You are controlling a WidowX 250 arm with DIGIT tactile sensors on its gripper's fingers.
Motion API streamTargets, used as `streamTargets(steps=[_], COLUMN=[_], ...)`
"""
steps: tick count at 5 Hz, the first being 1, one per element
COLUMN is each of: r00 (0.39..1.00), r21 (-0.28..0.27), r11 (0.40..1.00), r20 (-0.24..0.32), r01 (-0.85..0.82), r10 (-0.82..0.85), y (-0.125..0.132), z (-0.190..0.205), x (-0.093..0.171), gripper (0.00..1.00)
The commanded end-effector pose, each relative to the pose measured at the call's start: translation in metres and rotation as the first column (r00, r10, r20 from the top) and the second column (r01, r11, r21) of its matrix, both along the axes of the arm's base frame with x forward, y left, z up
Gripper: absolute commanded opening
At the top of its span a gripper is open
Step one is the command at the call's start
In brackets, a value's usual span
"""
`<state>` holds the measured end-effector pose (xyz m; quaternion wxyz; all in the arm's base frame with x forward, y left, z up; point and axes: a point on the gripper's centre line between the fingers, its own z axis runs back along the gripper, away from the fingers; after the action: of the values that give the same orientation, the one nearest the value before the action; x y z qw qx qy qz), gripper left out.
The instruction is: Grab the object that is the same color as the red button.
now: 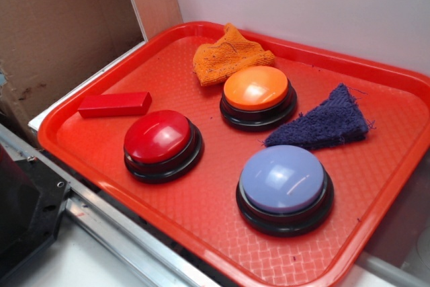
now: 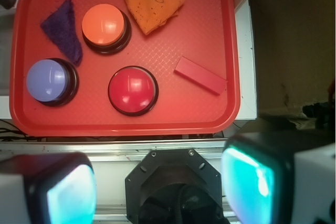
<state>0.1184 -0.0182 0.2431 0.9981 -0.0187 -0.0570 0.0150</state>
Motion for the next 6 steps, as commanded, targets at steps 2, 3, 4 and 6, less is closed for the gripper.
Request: streamTargets(steps=[2, 3, 4, 6], r00=[0.991, 0.985, 0.946, 0.664], r21=[0.016, 0.025, 0.028, -0.075], r11=[0.991, 0.985, 0.949, 0.704], r20=[-0.013, -0.031, -0.092, -0.277], r01=[0.13, 0.172, 0.315, 0.706], r10=[-0.13, -0.171, -0.311, -0.695], y=[0.007, 0.021, 0.033, 0.078], z=[-0.005, -0.01, -0.022, -0.072], x=[0.012, 0.021, 0.03, 0.048], gripper=[1.0, 1.0, 1.0, 1.0])
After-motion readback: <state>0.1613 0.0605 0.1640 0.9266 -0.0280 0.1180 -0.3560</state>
